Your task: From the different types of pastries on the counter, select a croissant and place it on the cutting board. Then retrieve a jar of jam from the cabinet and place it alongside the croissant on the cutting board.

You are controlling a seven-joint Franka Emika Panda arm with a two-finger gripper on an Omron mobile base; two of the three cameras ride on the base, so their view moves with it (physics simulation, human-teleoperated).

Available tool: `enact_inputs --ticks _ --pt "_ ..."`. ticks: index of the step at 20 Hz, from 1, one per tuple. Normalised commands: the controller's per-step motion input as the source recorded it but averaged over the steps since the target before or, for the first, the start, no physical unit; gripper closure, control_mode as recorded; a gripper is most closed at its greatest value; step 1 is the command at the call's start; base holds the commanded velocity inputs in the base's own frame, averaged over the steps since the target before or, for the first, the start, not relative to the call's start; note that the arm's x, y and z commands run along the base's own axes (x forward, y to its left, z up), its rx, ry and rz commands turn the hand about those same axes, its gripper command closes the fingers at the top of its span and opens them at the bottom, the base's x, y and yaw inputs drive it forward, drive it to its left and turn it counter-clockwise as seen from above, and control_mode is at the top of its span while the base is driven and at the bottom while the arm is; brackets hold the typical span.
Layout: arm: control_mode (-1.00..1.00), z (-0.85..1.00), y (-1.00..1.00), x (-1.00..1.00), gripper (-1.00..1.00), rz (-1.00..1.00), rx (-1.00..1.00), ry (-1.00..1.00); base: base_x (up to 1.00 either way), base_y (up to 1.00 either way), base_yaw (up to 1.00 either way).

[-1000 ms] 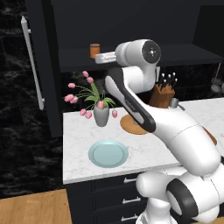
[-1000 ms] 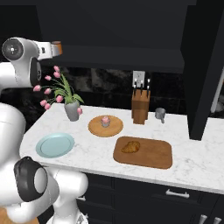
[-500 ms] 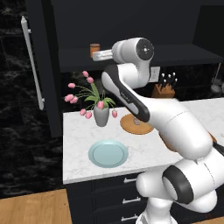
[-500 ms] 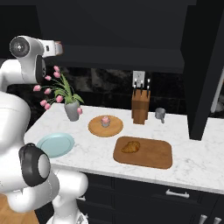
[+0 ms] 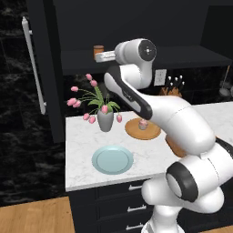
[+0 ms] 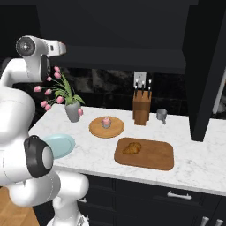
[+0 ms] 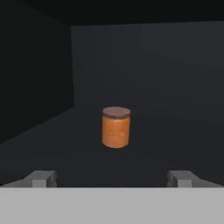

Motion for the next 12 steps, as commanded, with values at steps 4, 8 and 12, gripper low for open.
enact_inputs --ticks 4,8,12 --pt "-1.00 0.00 0.00 0.41 -1.00 0.00 0.00 0.00 0.00 0.00 0.00" --pt "-1.00 0.00 0.04 0.56 -1.00 0.00 0.00 0.01 0.00 0.00 0.00" --pt "-1.00 -0.02 0.19 0.43 -1.00 0.00 0.00 0.02 0.00 0.00 0.00"
